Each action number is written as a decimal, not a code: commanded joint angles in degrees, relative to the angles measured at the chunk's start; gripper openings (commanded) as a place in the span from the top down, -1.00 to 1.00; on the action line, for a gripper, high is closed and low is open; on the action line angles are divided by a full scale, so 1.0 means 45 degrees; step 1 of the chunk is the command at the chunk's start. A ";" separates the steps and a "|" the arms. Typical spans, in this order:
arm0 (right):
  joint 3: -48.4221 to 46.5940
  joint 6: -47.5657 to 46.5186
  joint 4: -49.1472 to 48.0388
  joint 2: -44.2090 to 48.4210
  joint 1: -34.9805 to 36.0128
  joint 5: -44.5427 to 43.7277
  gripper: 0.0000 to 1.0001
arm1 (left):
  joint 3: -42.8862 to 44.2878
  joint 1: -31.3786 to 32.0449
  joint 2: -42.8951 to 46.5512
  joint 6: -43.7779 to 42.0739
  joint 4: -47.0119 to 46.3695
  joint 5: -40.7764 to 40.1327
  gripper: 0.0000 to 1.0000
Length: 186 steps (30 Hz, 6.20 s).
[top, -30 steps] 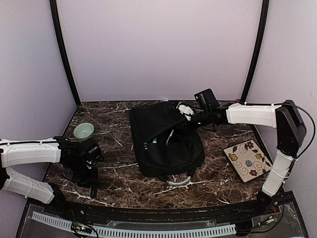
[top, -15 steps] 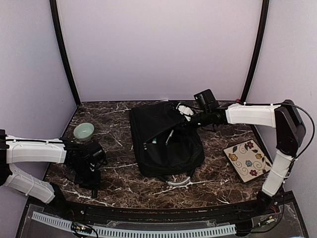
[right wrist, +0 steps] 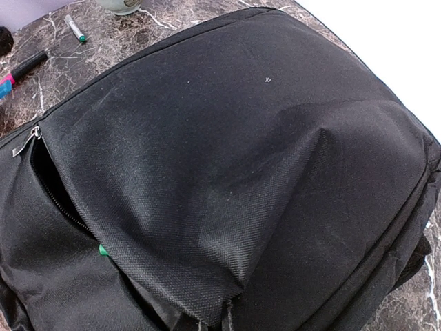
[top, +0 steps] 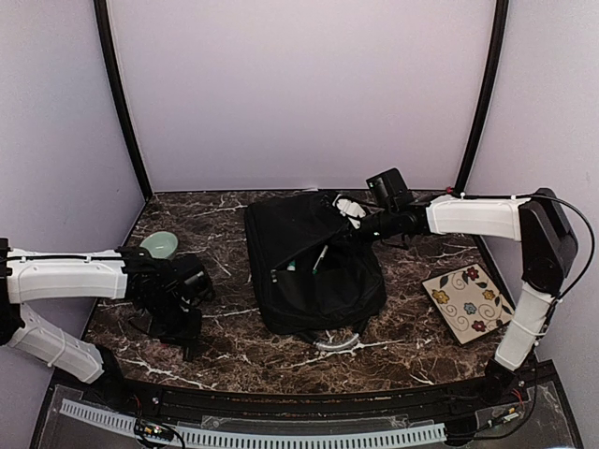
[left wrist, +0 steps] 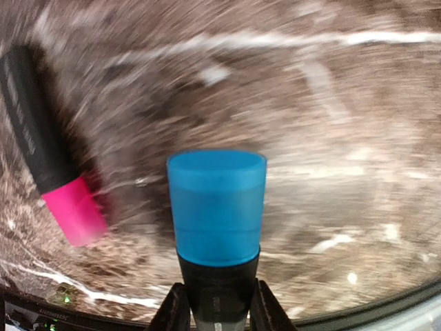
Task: Pack the student bag
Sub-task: Grab the pen at the corner of the board, then place the pen in the lower front pocket of the bag, then grab the pen at the corner of the board.
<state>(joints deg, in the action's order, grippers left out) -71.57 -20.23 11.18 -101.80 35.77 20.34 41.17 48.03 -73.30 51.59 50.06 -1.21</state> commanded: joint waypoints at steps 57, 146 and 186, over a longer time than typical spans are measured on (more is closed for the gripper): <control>-0.0404 0.1078 -0.0430 0.0415 0.0332 0.2206 0.93 | 0.7480 0.0257 -0.9331 0.2793 -1.3882 -0.3368 0.14; -0.0459 0.1448 -0.0458 -0.0199 -0.0221 0.2976 0.94 | 0.4002 -0.2316 0.2190 -0.3690 0.1208 -0.7158 -0.98; -0.0500 0.1611 -0.0471 -0.0151 -0.0228 0.3228 0.93 | -0.0081 -0.8452 0.1228 -0.2872 0.0216 0.1252 -0.19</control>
<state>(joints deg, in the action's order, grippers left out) -72.40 -13.96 10.61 -102.94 34.41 29.41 41.41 9.43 -68.10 36.71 51.86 5.39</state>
